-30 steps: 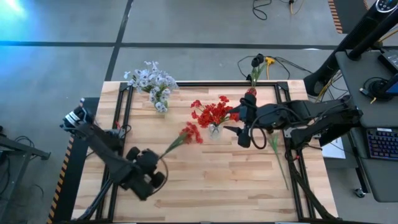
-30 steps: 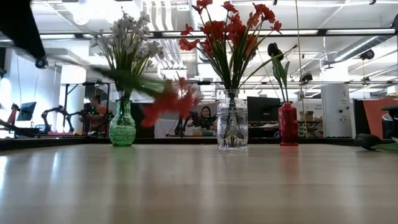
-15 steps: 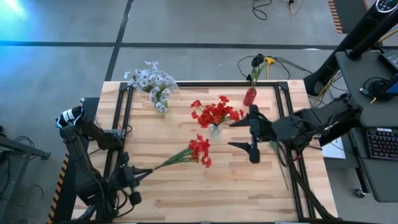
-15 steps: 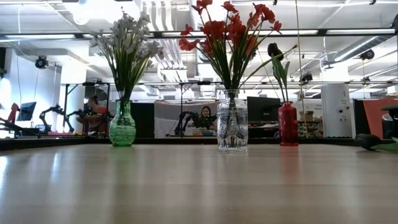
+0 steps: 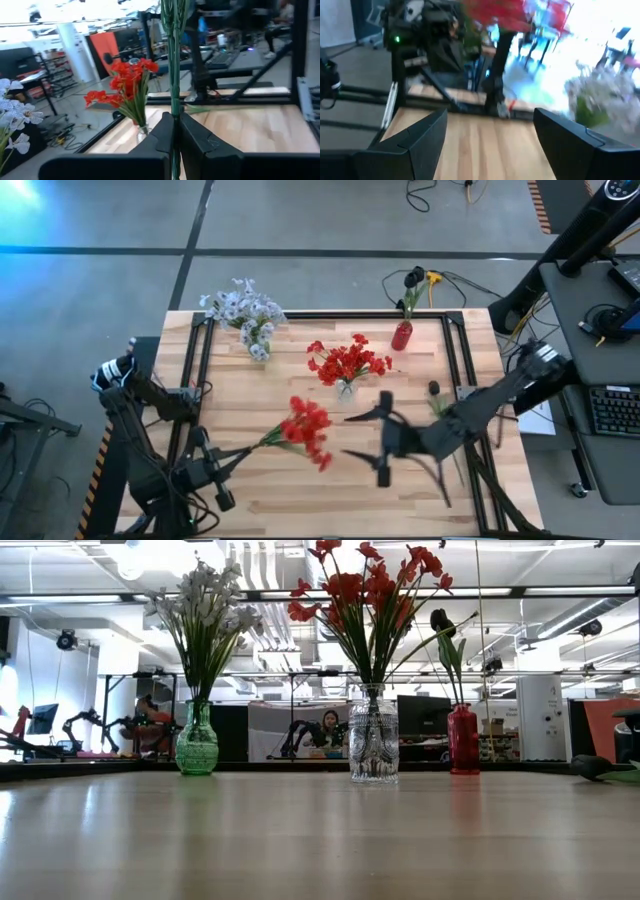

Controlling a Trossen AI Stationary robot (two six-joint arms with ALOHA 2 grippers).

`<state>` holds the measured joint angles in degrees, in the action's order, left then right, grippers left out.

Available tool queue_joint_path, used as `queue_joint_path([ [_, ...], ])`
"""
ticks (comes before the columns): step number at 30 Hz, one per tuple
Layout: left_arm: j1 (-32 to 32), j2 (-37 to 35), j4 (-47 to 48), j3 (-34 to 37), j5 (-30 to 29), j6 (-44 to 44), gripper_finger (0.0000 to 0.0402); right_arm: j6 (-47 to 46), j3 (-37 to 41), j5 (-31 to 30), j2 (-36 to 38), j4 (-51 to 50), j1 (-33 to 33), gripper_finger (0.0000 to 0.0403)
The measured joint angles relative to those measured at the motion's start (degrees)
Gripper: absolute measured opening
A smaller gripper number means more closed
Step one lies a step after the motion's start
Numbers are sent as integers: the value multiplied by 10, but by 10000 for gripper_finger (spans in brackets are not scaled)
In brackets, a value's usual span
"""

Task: Sort flowers into vase by color
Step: Put the red flower into the transparent vase

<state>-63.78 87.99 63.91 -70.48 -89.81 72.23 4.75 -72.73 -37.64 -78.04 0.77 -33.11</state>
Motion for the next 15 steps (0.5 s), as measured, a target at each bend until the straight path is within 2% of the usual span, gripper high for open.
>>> queue_joint_path([
  [4,27,16,-35,0,-3,-35,0,103,-11,2,-76,144,1,289],
  [7,40,20,-43,-7,-3,-42,0,142,-36,6,-119,196,1,285],
  [15,49,42,-45,-74,-3,-92,0,42,-64,1,-174,242,26,276],
])
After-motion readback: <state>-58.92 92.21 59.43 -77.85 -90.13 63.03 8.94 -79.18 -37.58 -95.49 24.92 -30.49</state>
